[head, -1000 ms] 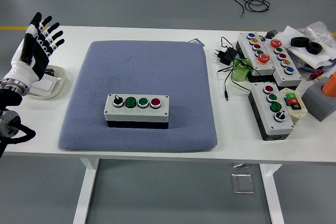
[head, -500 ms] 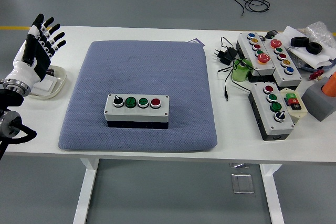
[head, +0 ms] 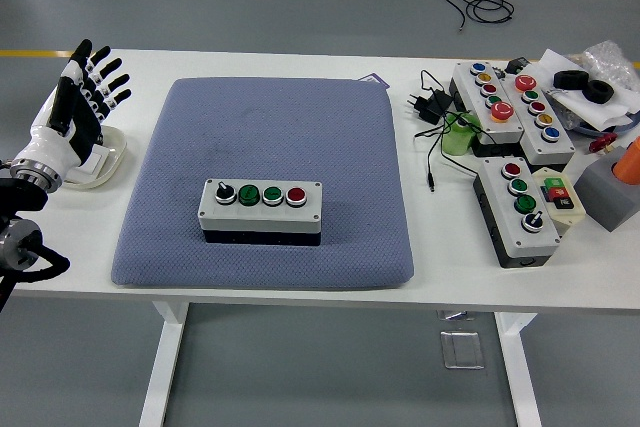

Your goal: Pick up the button,place it on the desk,press the button,press the button

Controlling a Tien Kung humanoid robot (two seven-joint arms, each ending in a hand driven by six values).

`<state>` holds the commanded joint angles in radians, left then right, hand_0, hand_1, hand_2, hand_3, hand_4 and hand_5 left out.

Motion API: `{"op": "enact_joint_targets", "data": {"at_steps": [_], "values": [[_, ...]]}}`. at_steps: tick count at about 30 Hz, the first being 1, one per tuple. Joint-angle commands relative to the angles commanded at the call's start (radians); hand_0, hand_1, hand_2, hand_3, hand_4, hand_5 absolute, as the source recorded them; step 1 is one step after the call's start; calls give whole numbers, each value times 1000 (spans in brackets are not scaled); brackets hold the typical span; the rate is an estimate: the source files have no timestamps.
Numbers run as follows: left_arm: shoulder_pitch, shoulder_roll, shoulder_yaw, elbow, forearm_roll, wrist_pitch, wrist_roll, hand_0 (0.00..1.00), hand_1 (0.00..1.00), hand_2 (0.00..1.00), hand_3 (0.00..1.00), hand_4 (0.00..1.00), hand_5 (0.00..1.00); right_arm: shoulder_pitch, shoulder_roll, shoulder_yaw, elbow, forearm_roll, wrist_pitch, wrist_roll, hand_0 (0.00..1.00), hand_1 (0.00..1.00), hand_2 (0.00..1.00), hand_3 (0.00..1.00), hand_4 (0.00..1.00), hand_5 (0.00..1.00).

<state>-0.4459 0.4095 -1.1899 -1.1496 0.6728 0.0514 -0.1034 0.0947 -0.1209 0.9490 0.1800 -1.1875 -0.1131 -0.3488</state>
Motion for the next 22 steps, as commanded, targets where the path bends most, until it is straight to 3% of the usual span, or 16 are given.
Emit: {"op": "enact_joint_targets", "data": {"at_steps": [22], "values": [[-7, 6, -7, 0, 9, -4, 11, 910, 944, 991, 998, 765, 998, 4, 1, -4, 0, 9, -1, 1, 629, 548, 623, 569, 307, 245]]}}
